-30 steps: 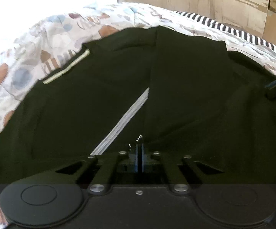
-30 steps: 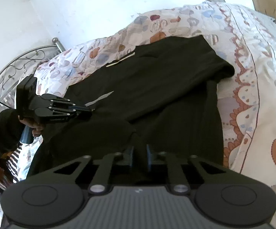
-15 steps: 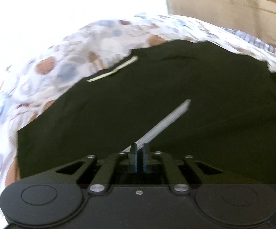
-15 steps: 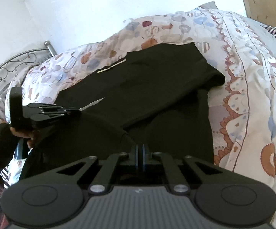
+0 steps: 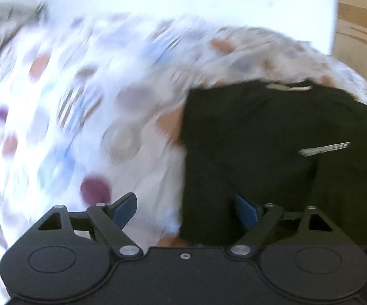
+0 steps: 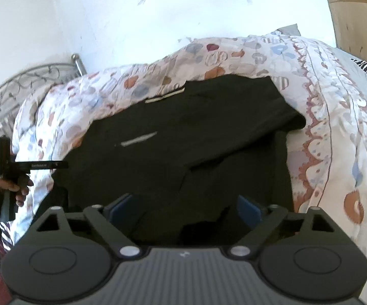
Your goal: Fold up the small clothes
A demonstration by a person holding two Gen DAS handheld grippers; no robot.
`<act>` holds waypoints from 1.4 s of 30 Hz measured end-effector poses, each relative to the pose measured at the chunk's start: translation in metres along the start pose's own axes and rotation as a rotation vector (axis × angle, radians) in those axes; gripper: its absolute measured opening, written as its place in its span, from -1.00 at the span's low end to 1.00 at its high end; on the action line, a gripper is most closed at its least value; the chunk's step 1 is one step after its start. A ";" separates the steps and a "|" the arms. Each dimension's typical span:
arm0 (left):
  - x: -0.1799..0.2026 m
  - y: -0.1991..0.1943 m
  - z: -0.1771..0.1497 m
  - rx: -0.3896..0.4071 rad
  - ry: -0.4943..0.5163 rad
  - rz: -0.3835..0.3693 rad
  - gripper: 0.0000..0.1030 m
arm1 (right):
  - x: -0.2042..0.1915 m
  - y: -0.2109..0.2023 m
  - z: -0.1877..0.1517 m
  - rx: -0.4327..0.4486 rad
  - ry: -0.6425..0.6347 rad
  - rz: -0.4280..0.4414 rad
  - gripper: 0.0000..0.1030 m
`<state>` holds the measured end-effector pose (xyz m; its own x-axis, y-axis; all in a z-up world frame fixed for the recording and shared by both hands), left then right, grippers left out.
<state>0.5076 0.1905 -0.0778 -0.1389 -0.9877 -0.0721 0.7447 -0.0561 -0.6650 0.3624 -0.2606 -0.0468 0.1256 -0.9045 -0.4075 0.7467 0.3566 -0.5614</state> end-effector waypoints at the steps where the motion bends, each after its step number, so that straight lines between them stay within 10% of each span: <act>1: -0.004 0.003 -0.004 -0.010 -0.053 -0.026 0.51 | 0.001 0.002 -0.004 -0.010 0.011 -0.010 0.84; 2: -0.006 0.004 -0.006 -0.009 -0.099 -0.056 0.35 | 0.002 0.002 -0.007 -0.015 0.021 -0.019 0.84; 4: -0.007 0.004 -0.005 0.004 -0.161 -0.125 -0.60 | 0.005 -0.001 -0.010 -0.009 0.035 -0.033 0.85; 6: -0.007 -0.002 -0.002 0.014 -0.159 -0.113 -0.84 | 0.008 -0.005 -0.011 -0.002 0.047 -0.039 0.86; 14: -0.024 -0.003 -0.008 0.021 -0.262 -0.076 -0.90 | 0.012 -0.015 -0.021 -0.002 0.025 -0.049 0.90; 24: -0.016 -0.033 -0.008 0.025 -0.218 0.016 0.61 | 0.012 -0.034 -0.030 0.013 0.022 -0.057 0.97; 31: 0.019 -0.085 -0.033 0.085 -0.173 0.010 0.95 | 0.007 -0.057 -0.042 0.052 -0.077 -0.083 0.99; 42: 0.090 -0.172 -0.101 0.120 -0.193 -0.082 0.99 | 0.030 -0.100 -0.069 0.056 -0.147 -0.190 0.99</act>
<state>0.3008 0.1256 -0.0449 -0.0834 -0.9881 0.1296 0.8099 -0.1430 -0.5688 0.2460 -0.3075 -0.0525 0.0700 -0.9799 -0.1870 0.8008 0.1669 -0.5753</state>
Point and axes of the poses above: each gripper's, at about its wrist camera, not at the fingertips, and y roughly the way its jaws point, x to its right, z to its top, the point moved 8 cm from there along y, roughly the way its jaws point, and after that the axes turned 7 degrees about y, right-handed, at the moved point
